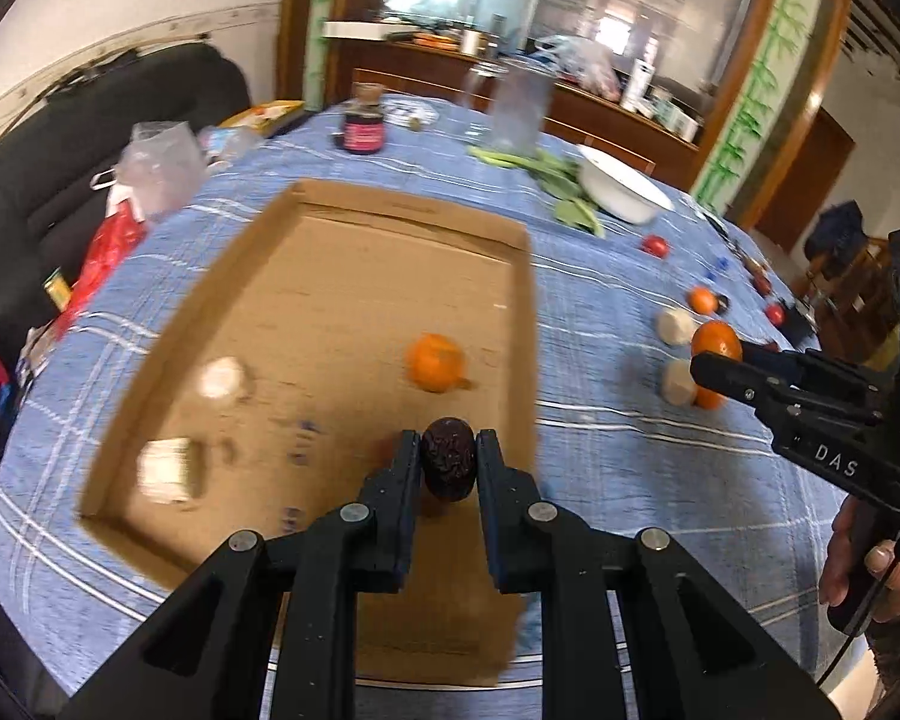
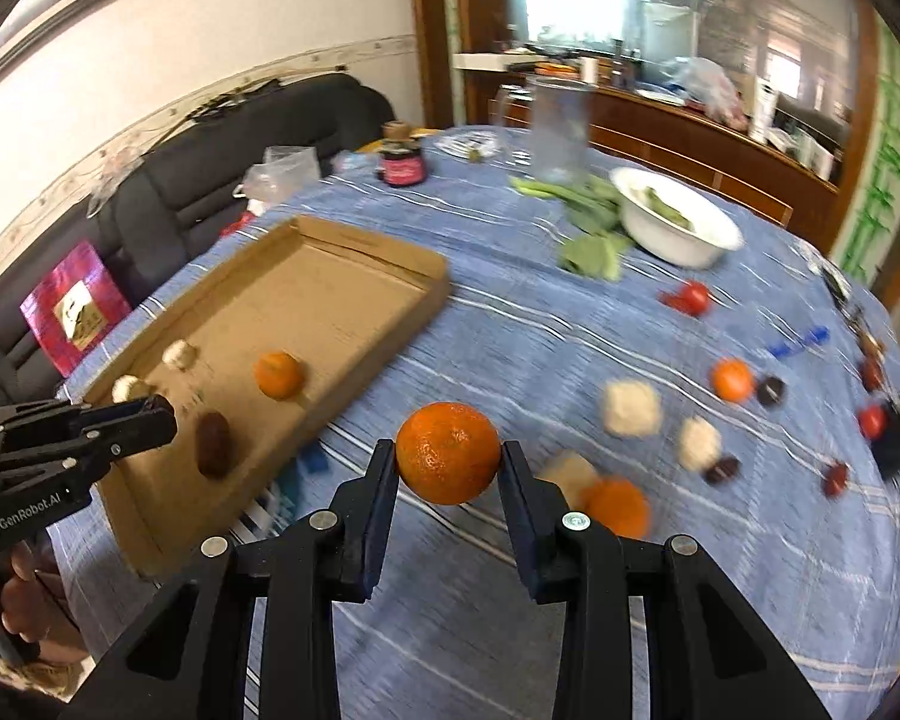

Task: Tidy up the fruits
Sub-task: 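Carry the orange and plum into the cardboard tray and open both tools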

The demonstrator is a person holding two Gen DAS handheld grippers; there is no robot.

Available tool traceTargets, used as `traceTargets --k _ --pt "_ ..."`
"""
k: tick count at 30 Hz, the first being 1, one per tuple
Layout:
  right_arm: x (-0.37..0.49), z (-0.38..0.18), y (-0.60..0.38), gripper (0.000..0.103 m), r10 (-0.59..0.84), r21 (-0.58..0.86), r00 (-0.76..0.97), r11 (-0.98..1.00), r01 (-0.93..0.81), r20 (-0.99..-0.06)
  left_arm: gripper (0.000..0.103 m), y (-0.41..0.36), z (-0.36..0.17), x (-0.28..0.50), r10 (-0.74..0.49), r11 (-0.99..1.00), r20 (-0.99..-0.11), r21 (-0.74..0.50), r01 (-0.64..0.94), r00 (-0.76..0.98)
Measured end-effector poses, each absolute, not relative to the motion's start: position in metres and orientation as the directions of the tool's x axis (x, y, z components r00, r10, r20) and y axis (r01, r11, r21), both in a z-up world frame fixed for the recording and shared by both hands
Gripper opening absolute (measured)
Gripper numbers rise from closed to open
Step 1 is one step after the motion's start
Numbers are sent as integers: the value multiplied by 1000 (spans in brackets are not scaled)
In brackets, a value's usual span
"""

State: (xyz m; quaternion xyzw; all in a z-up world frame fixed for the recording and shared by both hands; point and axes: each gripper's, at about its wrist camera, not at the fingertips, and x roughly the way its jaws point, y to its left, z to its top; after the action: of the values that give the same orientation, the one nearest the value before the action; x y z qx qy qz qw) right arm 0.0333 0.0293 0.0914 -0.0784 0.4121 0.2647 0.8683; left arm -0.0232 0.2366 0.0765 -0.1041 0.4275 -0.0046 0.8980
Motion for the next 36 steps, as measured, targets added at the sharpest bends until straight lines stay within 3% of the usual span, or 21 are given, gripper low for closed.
traceTargets --k 12,33,36 --pt "75 83 116 37 420 68 487 805 -589 -766 18 303 52 -20 -7 962 -804 -168 -216 595" --pt "115 33 167 37 360 41 413 793 -608 -837 18 301 26 1 5 970 -841 -127 -207 541" --pt "115 32 171 38 354 31 409 786 -617 -841 22 301 26 1 2 970 -842 -129 -205 540"
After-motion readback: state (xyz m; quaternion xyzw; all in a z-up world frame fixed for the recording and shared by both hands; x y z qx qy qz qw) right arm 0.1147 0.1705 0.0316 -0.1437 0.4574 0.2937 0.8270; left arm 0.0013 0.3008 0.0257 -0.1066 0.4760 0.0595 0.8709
